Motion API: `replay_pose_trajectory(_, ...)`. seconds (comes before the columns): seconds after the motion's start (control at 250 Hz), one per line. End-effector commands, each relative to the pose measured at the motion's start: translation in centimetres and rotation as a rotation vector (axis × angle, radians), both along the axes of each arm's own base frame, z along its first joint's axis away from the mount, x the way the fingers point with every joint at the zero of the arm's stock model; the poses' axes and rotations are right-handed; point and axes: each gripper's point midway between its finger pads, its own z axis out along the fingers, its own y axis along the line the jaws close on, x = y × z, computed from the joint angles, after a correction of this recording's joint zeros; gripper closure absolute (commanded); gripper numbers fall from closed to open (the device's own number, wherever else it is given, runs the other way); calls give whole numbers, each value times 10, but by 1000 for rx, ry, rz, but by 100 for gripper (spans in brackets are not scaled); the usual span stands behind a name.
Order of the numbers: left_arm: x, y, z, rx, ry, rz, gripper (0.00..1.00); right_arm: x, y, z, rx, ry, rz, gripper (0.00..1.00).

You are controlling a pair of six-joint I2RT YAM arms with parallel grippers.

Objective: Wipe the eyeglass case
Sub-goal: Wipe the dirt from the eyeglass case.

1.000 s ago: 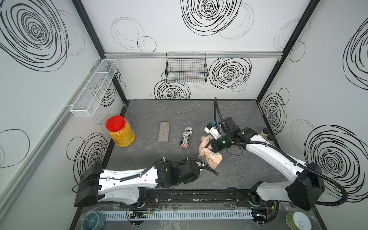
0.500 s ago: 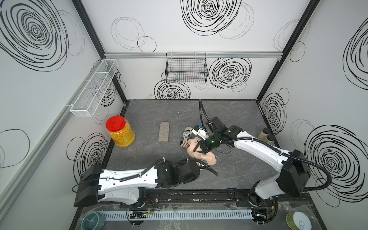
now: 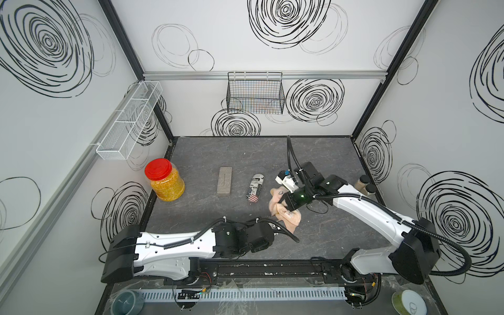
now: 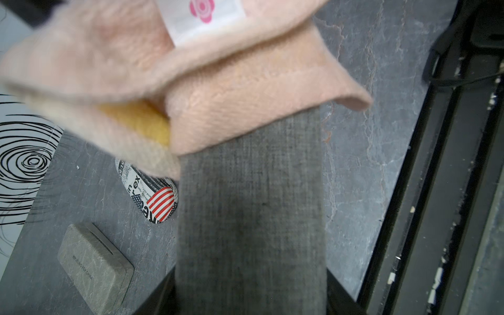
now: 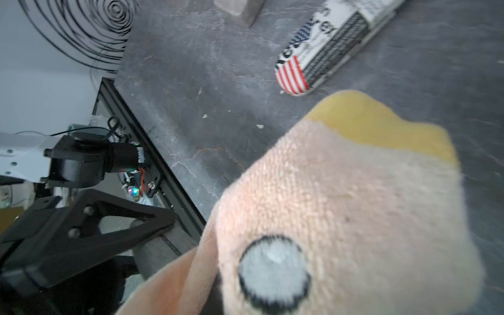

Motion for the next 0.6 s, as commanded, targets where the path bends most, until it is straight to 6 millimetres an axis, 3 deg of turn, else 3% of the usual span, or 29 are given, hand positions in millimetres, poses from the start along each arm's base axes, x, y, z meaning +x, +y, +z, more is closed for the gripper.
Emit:
replay_pose_trajectory(0.0, 14, -12, 34, -130, -64, 47, 40, -21, 41, 20, 117, 54, 137, 100)
replay_pose_trajectory(0.084, 14, -13, 34, -129, -62, 47, 40, -20, 48, 19, 117, 52, 148, 100)
replay_pose_trajectory(0.188, 14, -14, 34, -128, -61, 44, 40, -15, 38, 7, 61, 53, 104, 100)
replay_pose_trajectory(0.447, 14, -14, 35, -132, -60, 42, 40, 21, -47, -21, -145, 23, -171, 100)
replay_pose_trajectory(0.499, 14, -15, 34, -132, -59, 41, 40, 13, -43, -17, -106, 16, -118, 100)
replay_pose_trajectory(0.595, 14, -15, 34, -129, -59, 42, 40, -3, -9, -2, 9, 3, 1, 100)
